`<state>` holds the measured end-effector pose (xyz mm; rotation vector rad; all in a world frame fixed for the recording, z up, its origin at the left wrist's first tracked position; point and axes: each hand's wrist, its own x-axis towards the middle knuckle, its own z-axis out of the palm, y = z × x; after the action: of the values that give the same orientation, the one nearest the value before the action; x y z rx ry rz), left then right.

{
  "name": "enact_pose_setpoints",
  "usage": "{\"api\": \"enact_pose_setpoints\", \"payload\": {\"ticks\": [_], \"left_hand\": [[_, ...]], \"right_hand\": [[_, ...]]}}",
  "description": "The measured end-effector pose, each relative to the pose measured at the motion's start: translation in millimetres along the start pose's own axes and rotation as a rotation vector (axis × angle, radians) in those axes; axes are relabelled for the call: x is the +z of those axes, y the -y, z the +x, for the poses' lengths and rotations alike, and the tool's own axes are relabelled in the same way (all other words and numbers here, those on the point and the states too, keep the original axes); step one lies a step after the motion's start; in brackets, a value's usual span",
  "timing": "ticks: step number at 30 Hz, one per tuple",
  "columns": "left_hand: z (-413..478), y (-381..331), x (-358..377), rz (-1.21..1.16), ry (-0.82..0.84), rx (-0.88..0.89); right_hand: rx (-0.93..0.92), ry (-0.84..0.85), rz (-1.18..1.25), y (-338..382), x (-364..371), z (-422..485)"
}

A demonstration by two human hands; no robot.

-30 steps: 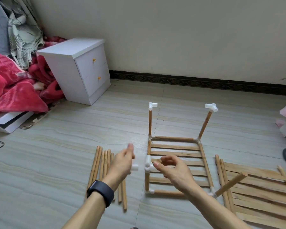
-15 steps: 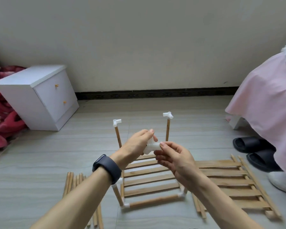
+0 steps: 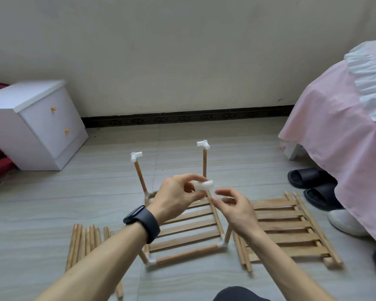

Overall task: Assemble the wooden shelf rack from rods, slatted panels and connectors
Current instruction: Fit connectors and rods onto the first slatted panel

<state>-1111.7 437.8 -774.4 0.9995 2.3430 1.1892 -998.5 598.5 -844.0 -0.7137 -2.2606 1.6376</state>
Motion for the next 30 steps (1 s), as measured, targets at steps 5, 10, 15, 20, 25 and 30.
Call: {"api": "enact_pose_setpoints", "payload": {"ticks": [5,10,15,20,25,30], "left_hand": [[0,19,-2,0.08,-0.007,-0.035],[6,35,8,0.174,-0.026,-0.057],[18,36,24,0.297,0.097,0.009],[30,27,44,0.279,0.269,0.042],[32,26,57,0.194,0.328,0.052],[31,29,67,0.136,0.24,-0.019]], "right_hand": [[0.204,0.124,-0.402,-51,-13,15],[0.056,0.001,-0.358,-77,11,-3],[0.058,0.063,-0.29,-79,15,-12],[0.175,0.026,0.285,-48,-9,-2],[0.164,0.159,0.342,-37,-22,0],[0.287,0.05,0.652,-41,-20,1]]}}
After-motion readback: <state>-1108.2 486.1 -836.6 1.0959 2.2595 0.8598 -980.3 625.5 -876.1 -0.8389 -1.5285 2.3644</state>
